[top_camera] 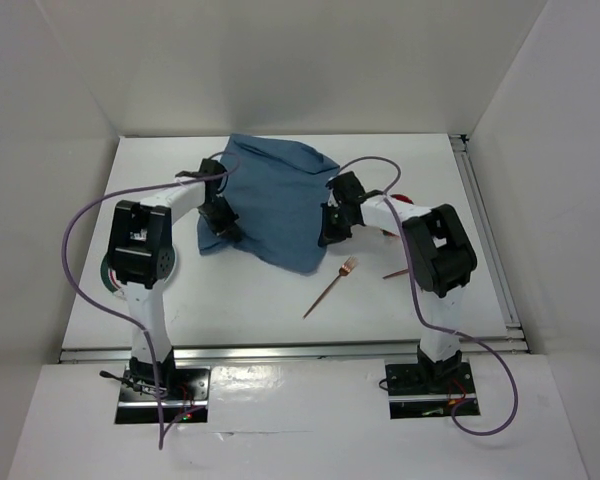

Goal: Set the dinner table for one person

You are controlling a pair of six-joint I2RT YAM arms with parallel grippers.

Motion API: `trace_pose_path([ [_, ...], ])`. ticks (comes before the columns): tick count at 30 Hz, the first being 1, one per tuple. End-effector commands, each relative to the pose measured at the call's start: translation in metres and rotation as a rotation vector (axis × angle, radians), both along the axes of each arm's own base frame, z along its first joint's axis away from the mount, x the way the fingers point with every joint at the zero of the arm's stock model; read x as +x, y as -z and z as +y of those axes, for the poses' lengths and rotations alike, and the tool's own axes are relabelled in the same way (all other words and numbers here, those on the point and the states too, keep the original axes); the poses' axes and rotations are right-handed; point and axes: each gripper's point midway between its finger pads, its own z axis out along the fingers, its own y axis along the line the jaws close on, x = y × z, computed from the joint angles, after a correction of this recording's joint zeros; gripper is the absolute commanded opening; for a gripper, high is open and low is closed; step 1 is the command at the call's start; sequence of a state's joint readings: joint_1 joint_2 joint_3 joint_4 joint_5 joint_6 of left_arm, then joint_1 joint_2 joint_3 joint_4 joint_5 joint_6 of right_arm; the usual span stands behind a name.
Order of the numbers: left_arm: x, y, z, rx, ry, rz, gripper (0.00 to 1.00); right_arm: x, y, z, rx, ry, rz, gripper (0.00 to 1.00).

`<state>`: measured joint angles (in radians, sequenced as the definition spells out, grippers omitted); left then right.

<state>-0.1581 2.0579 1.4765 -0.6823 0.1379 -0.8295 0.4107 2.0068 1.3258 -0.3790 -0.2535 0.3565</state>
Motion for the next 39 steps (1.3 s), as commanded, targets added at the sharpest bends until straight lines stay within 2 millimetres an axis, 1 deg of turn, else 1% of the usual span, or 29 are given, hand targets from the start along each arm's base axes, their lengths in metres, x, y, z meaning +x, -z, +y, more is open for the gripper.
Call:
trace_pose_path([
  [1, 0.028, 0.023, 0.024, 0.102, 0.028, 0.016, 0.00, -0.069, 0.021, 0.026, -0.030, -0.072, 0.123, 0.00],
  [2, 0.055, 0.007, 0.027, 0.106, 0.024, -0.045, 0.00, -0.080, 0.018, 0.034, -0.013, -0.090, 0.126, 0.00],
  [4, 0.073, -0.002, 0.033, 0.152, 0.038, -0.068, 0.00, -0.109, 0.016, 0.064, 0.004, -0.172, 0.147, 0.00],
  [6, 0.085, -0.005, 0.042, 0.183, 0.041, -0.068, 0.00, -0.118, 0.004, 0.088, 0.017, -0.219, 0.132, 0.00],
  [7, 0.110, -0.030, 0.044, 0.202, 0.037, -0.150, 0.00, -0.111, -0.012, 0.100, 0.015, -0.229, 0.094, 0.00],
  [8, 0.118, -0.041, 0.049, 0.206, 0.042, -0.174, 0.00, -0.113, -0.021, 0.111, 0.007, -0.259, 0.068, 0.00],
  [9, 0.122, -0.054, 0.051, 0.221, 0.047, -0.194, 0.00, -0.105, -0.027, 0.113, -0.009, -0.263, 0.044, 0.00],
  [10, 0.138, -0.073, 0.055, 0.221, 0.040, -0.259, 0.04, -0.088, -0.050, 0.120, -0.011, -0.253, -0.014, 0.00],
  [11, 0.141, -0.085, 0.056, 0.229, 0.063, -0.287, 0.08, -0.078, -0.065, 0.122, -0.016, -0.262, -0.064, 0.03],
  [12, 0.144, -0.096, 0.058, 0.239, 0.065, -0.315, 0.12, -0.065, -0.080, 0.119, -0.017, -0.245, -0.106, 0.13],
  [13, 0.144, -0.105, 0.058, 0.242, 0.072, -0.333, 0.20, -0.050, -0.108, 0.121, 0.001, -0.231, -0.170, 0.19],
  [14, 0.145, -0.129, 0.063, 0.241, 0.056, -0.384, 0.39, -0.031, -0.121, 0.111, -0.015, -0.205, -0.224, 0.24],
  [15, 0.141, -0.137, 0.064, 0.245, 0.065, -0.397, 0.46, -0.022, -0.134, 0.107, -0.004, -0.196, -0.257, 0.27],
  [16, 0.132, -0.135, 0.063, 0.237, 0.072, -0.376, 0.53, -0.011, -0.150, 0.101, -0.005, -0.178, -0.300, 0.45],
  [17, 0.124, -0.156, 0.061, 0.223, 0.082, -0.415, 0.61, 0.005, -0.154, 0.086, -0.040, -0.149, -0.335, 0.52],
  [19, 0.102, -0.161, 0.056, 0.185, 0.090, -0.400, 0.63, 0.018, -0.154, 0.064, -0.101, -0.108, -0.350, 0.54],
  [20, 0.076, -0.133, 0.048, 0.157, 0.107, -0.319, 0.63, 0.031, -0.155, 0.042, -0.151, -0.056, -0.359, 0.55],
  [21, 0.059, -0.150, 0.046, 0.131, 0.080, -0.345, 0.63, 0.037, -0.149, 0.030, -0.185, -0.027, -0.348, 0.55],
  [22, 0.043, -0.145, 0.038, 0.103, 0.086, -0.331, 0.63, 0.040, -0.147, 0.019, -0.212, -0.009, -0.347, 0.55],
  [23, 0.004, -0.106, 0.031, 0.044, 0.096, -0.218, 0.63, 0.040, -0.135, 0.005, -0.256, 0.015, -0.328, 0.55],
  [24, -0.005, -0.102, 0.020, 0.006, 0.088, -0.235, 0.63, 0.044, -0.129, -0.010, -0.278, 0.045, -0.316, 0.55],
  [25, -0.022, -0.110, 0.011, -0.019, 0.092, -0.254, 0.70, 0.045, -0.124, -0.019, -0.304, 0.052, -0.310, 0.55],
  [26, -0.054, -0.083, 0.008, -0.038, 0.082, -0.156, 0.74, 0.046, -0.119, -0.029, -0.333, 0.075, -0.310, 0.56],
  [27, -0.065, -0.078, 0.003, -0.056, 0.076, -0.143, 0.77, 0.048, -0.116, -0.040, -0.341, 0.094, -0.298, 0.58],
  [28, -0.071, -0.074, -0.007, -0.071, 0.063, -0.145, 0.77, 0.051, -0.117, -0.042, -0.354, 0.097, -0.315, 0.66],
  [29, -0.088, -0.064, -0.011, -0.086, 0.064, -0.123, 0.82, 0.054, -0.108, -0.048, -0.363, 0.107, -0.301, 0.68],
  [32, -0.097, -0.056, -0.032, -0.108, 0.096, -0.116, 0.90, 0.068, -0.095, -0.060, -0.405, 0.119, -0.294, 0.68],
  [34, -0.095, -0.048, -0.034, -0.069, 0.084, -0.103, 0.92, 0.075, -0.087, -0.070, -0.460, 0.121, -0.281, 0.69],
  [39, -0.092, -0.022, -0.043, -0.059, 0.079, -0.063, 0.86, 0.085, -0.067, -0.083, -0.541, 0.125, -0.264, 0.69],
])
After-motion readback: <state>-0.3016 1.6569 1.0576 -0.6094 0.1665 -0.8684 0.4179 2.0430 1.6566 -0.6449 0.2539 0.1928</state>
